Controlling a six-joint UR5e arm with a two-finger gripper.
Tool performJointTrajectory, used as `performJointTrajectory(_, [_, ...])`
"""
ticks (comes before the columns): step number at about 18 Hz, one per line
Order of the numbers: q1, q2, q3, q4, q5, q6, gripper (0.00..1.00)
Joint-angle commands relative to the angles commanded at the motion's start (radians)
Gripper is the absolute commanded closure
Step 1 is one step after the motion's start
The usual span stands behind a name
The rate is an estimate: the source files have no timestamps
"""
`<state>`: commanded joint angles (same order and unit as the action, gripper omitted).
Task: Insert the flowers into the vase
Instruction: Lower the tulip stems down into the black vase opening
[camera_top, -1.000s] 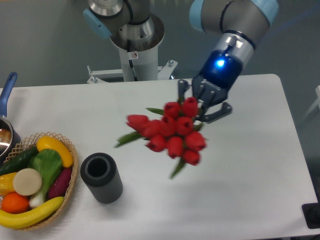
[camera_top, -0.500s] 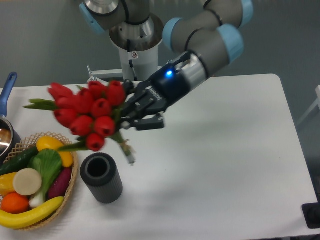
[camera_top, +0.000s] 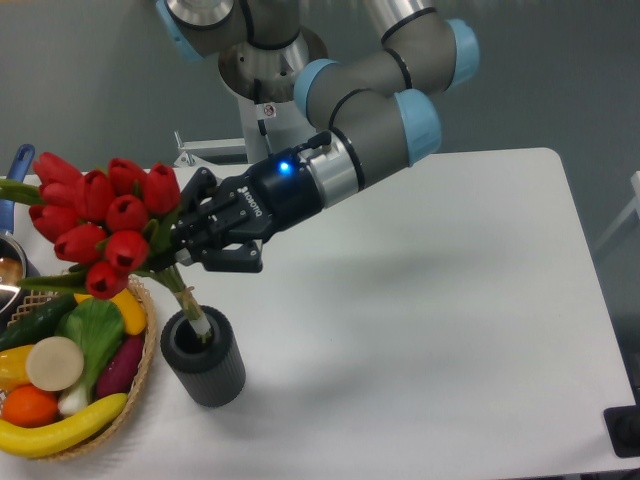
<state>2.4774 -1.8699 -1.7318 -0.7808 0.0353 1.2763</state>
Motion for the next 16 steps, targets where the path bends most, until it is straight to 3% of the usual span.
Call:
performJointTrajectory(10, [0.003, -0.034, -0.049, 0.0, 0.003, 0.002, 0.97])
performJointTrajectory(16, [0.011, -0.101, -0.057, 0.0, 0.006, 0.002, 0.96])
